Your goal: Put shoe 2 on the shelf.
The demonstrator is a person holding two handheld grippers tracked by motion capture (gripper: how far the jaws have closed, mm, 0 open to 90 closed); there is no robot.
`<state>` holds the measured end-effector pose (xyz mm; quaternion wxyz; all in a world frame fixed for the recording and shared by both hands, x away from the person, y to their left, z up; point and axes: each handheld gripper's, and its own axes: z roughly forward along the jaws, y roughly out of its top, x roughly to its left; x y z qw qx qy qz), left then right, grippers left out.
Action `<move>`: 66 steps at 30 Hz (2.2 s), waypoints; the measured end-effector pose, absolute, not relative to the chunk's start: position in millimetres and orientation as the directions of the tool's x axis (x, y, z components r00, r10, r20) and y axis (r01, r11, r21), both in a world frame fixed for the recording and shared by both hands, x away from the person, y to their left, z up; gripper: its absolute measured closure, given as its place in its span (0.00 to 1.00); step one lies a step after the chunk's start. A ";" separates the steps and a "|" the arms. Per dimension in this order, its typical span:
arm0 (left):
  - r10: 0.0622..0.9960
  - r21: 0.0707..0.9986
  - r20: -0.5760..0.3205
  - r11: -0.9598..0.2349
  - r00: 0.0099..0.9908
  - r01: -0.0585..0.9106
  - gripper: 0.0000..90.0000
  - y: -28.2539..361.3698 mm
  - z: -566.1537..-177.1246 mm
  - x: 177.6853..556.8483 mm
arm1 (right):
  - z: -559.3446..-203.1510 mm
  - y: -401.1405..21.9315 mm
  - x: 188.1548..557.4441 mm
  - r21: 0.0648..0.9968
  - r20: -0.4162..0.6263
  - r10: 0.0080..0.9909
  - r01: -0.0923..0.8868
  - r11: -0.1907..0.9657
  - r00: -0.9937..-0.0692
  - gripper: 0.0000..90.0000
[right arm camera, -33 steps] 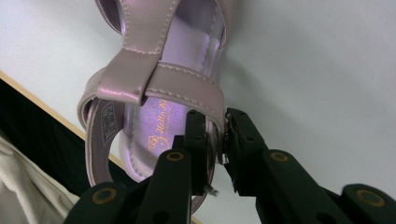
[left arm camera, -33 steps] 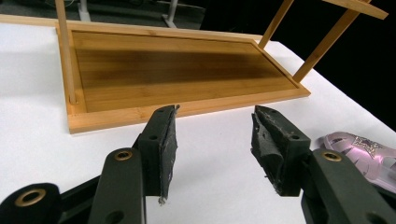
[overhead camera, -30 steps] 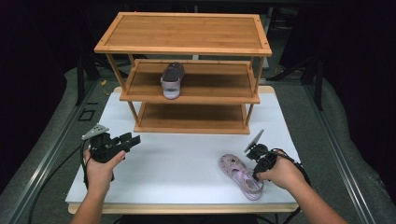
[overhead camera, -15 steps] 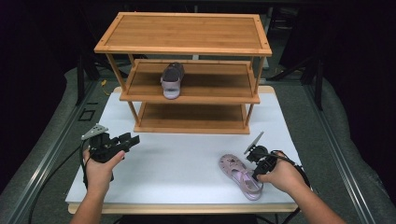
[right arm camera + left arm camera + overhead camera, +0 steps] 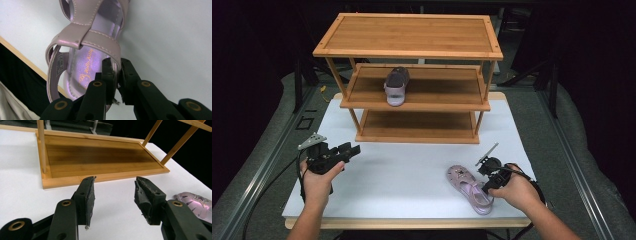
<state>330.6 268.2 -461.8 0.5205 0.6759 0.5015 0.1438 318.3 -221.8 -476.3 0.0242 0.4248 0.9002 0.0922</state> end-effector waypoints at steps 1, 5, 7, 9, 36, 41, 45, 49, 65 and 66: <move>0.828 0.848 -0.328 0.046 0.455 0.528 0.56 268.4 -461.8 330.6 | -476.0 -222.9 317.7 0.195 0.036 0.771 0.761 0.619 -0.636 0.93; 0.829 0.849 -0.328 0.048 0.453 0.526 0.56 269.7 -461.4 330.4 | -475.9 -227.3 314.6 0.250 0.065 0.783 0.769 0.588 -0.619 0.93; 0.830 0.848 -0.329 0.050 0.451 0.527 0.56 270.2 -461.3 330.4 | -474.9 -229.6 312.8 0.294 0.070 0.795 0.774 0.561 -0.603 0.93; 0.830 0.849 -0.329 0.051 0.450 0.527 0.56 270.5 -461.5 330.5 | -474.1 -232.4 310.7 0.363 0.109 0.804 0.777 0.515 -0.584 0.93; 0.858 0.875 -0.242 -0.009 0.453 0.485 0.60 261.1 -460.0 325.8 | -464.9 -202.8 264.7 0.887 0.207 0.874 0.462 0.023 -0.440 0.93; 0.869 0.878 -0.195 -0.052 0.455 0.475 0.60 257.2 -455.7 323.1 | -457.4 -197.6 267.1 0.898 0.206 0.873 0.441 0.011 -0.442 0.93; 0.858 0.879 -0.190 -0.068 0.477 0.472 0.74 256.0 -454.0 322.2 | -450.9 -195.7 270.5 0.904 0.200 0.874 0.428 0.010 -0.444 0.93; 0.862 0.874 -0.182 -0.078 0.473 0.479 0.82 256.3 -454.5 321.8 | -444.3 -193.7 274.0 0.910 0.193 0.873 0.414 0.011 -0.448 0.93; 0.846 0.873 -0.218 -0.054 0.486 0.485 0.80 259.8 -452.4 321.9 | -394.9 -177.9 331.2 0.908 0.206 0.889 0.418 -0.018 -0.409 0.93; 0.847 0.873 -0.218 -0.053 0.485 0.484 0.79 260.3 -452.4 321.8 | -390.6 -175.7 336.9 0.904 0.212 0.892 0.426 -0.025 -0.398 0.93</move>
